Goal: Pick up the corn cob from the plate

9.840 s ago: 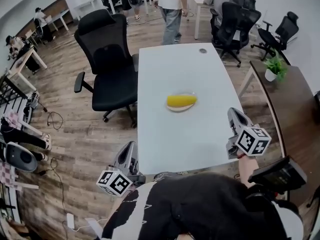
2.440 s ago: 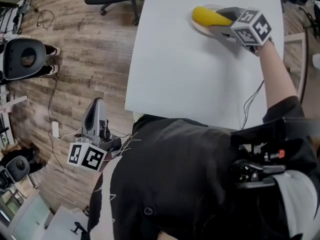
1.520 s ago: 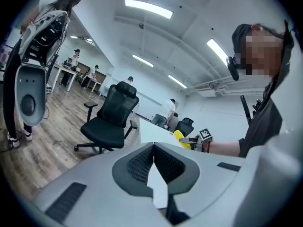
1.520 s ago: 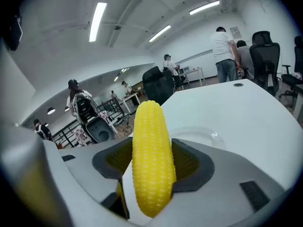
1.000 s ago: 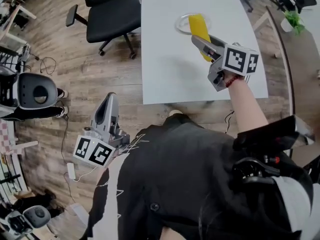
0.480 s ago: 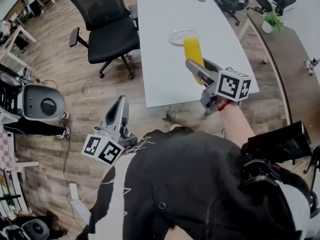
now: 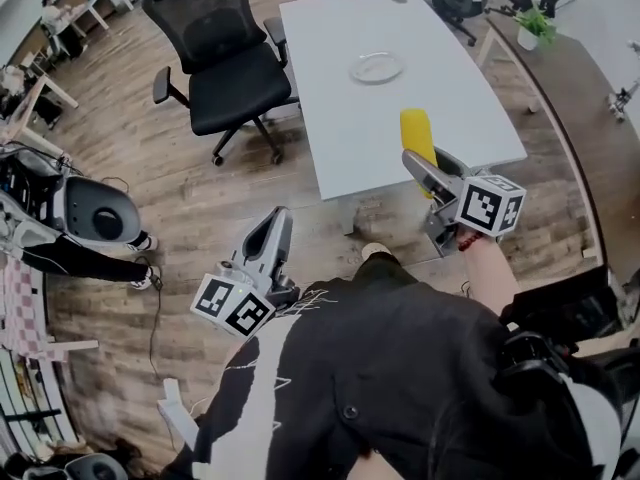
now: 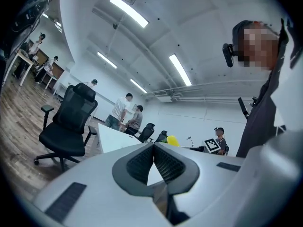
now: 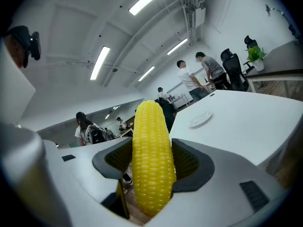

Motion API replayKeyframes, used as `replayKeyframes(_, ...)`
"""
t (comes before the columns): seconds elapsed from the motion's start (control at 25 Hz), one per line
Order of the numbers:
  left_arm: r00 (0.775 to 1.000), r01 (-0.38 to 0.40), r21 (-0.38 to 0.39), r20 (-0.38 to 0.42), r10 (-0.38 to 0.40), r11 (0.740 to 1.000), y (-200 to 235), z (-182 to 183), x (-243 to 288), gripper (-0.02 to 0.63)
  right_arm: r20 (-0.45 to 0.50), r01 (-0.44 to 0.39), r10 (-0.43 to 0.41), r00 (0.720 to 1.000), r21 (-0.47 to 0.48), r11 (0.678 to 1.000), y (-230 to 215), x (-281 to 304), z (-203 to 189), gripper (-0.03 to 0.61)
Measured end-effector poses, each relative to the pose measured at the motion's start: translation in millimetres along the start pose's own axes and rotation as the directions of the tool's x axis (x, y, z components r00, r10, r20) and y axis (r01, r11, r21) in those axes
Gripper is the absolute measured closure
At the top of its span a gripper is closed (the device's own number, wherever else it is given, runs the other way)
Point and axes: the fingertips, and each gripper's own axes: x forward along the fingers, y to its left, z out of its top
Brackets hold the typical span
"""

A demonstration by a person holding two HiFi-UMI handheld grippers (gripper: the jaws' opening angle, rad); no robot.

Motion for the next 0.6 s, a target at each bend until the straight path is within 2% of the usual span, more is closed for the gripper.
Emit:
replayKeyframes(0.28, 0.993, 0.009, -0.069, -0.114, -0.017, 0.998, -4.3, -43.2, -22.4, 0.6, -0.024, 0.062, -0.059, 0.998, 0.107, 0.992, 2.7, -41.7, -44.6, 0.321)
replayKeyframes(0.4, 0.991, 0.009, -0.085, -0.129, -0.02, 0.996, -7.0, -53.1, -25.7, 0.6, 0.022, 0.041, -0.043, 0.999, 0.108, 0.993, 8.1, -56.2, -39.6, 0.321)
replayKeyframes(0.6, 0.992, 0.017, -0.088, -0.122, -0.028, 0.996, -11.7, -54.1, -23.0, 0.6, 0.054, 0.068, -0.073, 0.996, 0.091, 0.994, 6.6, -71.5, -29.2, 0.321)
